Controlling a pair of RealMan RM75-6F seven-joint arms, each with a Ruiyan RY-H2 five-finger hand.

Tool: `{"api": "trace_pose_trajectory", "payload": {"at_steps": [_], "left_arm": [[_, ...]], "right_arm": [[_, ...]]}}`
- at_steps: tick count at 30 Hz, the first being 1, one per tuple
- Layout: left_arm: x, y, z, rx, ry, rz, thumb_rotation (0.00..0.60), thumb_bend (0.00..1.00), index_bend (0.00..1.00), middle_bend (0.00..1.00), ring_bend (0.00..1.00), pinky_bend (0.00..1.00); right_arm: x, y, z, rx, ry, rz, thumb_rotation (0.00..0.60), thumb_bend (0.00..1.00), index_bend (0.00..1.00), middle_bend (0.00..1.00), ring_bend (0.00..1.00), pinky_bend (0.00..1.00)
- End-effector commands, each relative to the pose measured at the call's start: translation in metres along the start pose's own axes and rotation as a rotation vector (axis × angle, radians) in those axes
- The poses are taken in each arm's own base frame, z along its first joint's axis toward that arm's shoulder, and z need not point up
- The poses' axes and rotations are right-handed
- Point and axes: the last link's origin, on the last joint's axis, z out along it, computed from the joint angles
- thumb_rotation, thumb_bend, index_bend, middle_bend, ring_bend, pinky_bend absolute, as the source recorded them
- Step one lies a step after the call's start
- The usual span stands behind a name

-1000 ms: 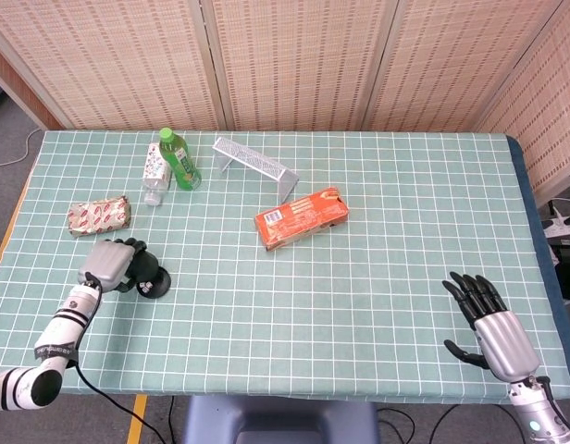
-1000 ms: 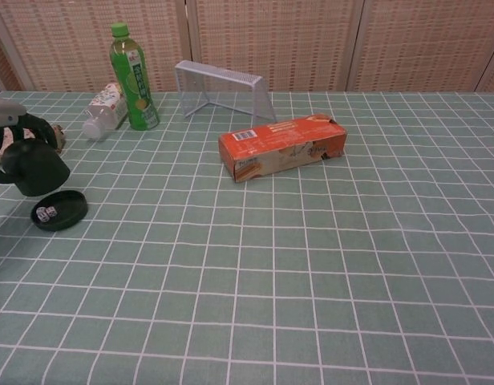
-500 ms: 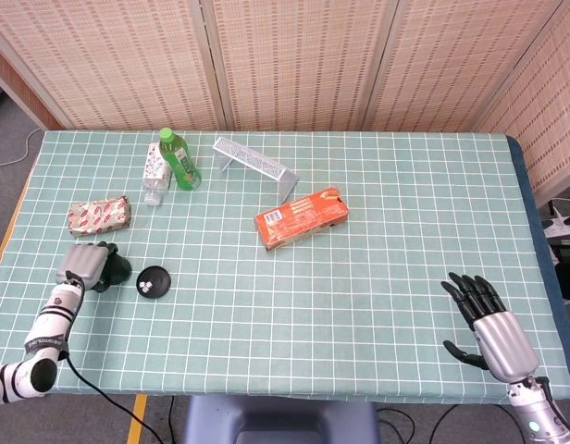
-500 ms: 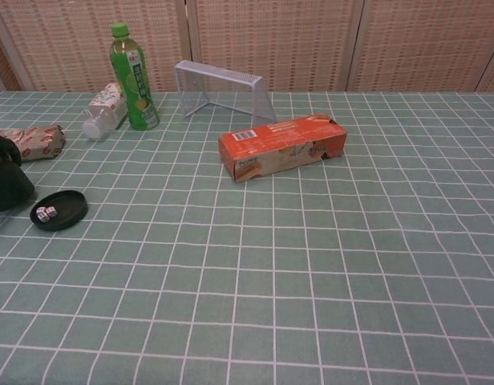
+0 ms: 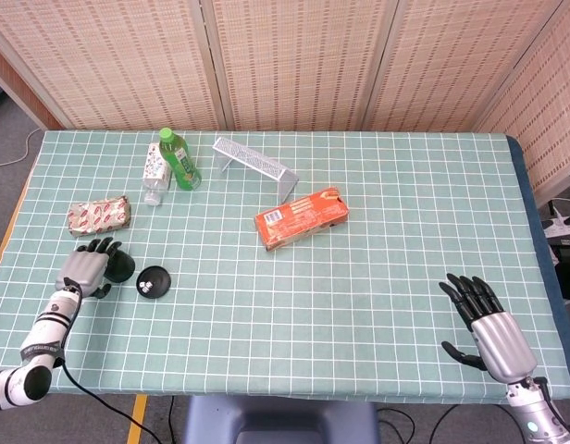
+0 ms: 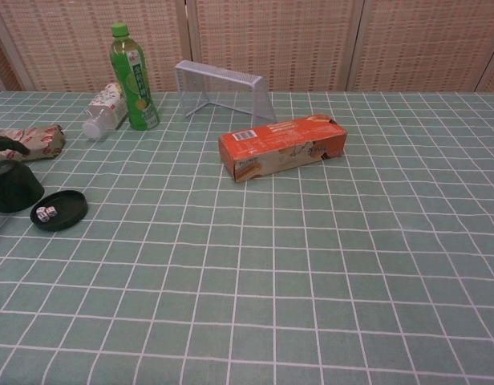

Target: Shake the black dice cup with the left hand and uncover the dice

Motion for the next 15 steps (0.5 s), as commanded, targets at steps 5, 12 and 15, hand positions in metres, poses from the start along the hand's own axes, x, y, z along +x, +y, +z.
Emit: {"api": "trace_pose_trajectory", "payload": {"at_steps": [5,12,15], "left_arm": [[0.014,0.009,-0.046,-0.123,0.242,-0.227,0.600,0.37,0.00,0.00,0.00,0.10],[-0.053,0.003,-0.142,-0.282,0.370,-0.356,0.600,0.38,0.00,0.00,0.00,0.07],[-0.072,-0.006,-0.158,-0.230,0.357,-0.354,0.600,0.39,0.00,0.00,0.00,0.07]], "right_arm": [[0.000,0.000,0.001,0.004,0.007,-0.005,0.600,0.12,0.00,0.00,0.00,0.00],[-0.009,0.000,0.004,-0.028,0.003,-0.070,0.600,0.12,0.00,0.00,0.00,0.00],[-0.008,0.003,0.005,-0.063,0.025,-0.101,0.600,0.12,0.00,0.00,0.00,0.00]]}}
